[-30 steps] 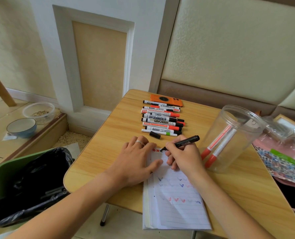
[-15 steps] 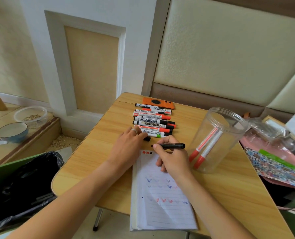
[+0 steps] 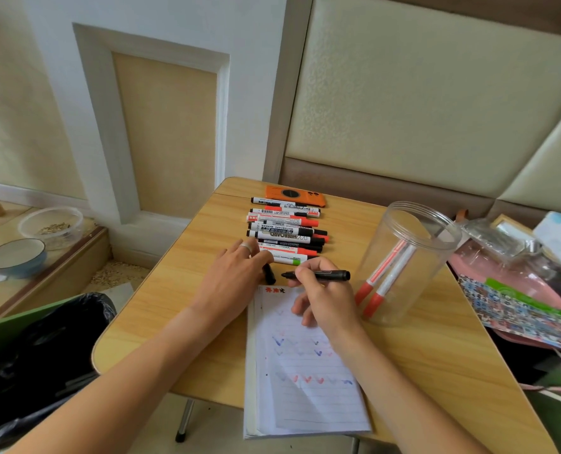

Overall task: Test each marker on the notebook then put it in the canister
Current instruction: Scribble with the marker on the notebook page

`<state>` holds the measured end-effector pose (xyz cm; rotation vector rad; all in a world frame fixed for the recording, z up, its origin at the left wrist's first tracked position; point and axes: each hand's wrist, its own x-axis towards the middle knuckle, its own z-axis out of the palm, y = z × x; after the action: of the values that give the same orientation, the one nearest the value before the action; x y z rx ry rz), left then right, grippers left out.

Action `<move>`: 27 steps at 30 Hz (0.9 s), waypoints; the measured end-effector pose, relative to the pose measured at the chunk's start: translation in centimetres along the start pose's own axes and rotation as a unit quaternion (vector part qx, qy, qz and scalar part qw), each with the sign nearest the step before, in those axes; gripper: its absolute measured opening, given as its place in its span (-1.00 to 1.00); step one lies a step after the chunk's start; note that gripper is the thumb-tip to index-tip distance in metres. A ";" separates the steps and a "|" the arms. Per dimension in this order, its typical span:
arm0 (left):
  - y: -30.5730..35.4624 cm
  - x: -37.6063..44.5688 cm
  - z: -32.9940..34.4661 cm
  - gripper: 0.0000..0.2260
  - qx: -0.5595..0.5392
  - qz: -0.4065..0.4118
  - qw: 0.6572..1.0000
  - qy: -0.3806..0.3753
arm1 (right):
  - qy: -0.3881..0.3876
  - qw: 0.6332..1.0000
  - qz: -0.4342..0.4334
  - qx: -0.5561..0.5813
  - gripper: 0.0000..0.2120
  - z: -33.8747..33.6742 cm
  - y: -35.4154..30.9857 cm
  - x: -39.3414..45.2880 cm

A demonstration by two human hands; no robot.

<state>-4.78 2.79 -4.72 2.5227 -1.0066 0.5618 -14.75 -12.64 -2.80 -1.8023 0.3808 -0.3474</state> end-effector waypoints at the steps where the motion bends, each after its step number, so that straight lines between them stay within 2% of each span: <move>1: 0.0 0.0 0.0 -0.75 0.002 0.011 1.000 -0.003 | 0.000 1.000 0.001 0.000 -0.84 0.0 0.0 0.0; 4: 0.0 0.1 -0.2 -0.77 0.001 0.040 0.999 -0.016 | 0.001 1.000 0.003 0.003 -0.83 0.0 0.1 -0.1; 9: -0.2 -0.2 -0.3 -0.87 -0.030 0.011 0.999 0.010 | -0.014 1.000 0.002 0.009 -0.86 0.0 0.1 0.0; 21: 0.7 -1.6 -1.2 -0.87 -0.100 0.037 0.994 0.012 | -0.058 0.998 -0.034 0.007 -0.89 -0.4 0.1 -0.1; 25: 0.5 -2.2 -1.7 -0.88 -0.122 0.020 0.992 0.008 | -0.059 0.996 -0.033 0.062 -0.87 -0.5 0.0 0.1; 27: 0.2 -2.4 -1.9 -0.88 -0.120 0.007 0.993 0.008 | -0.049 0.992 -0.012 0.115 -0.79 -0.6 -0.2 0.2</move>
<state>-6.97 4.87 -4.20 2.2973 -1.0210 0.4360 -14.84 -13.18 -2.48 -1.5919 0.2394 -0.3043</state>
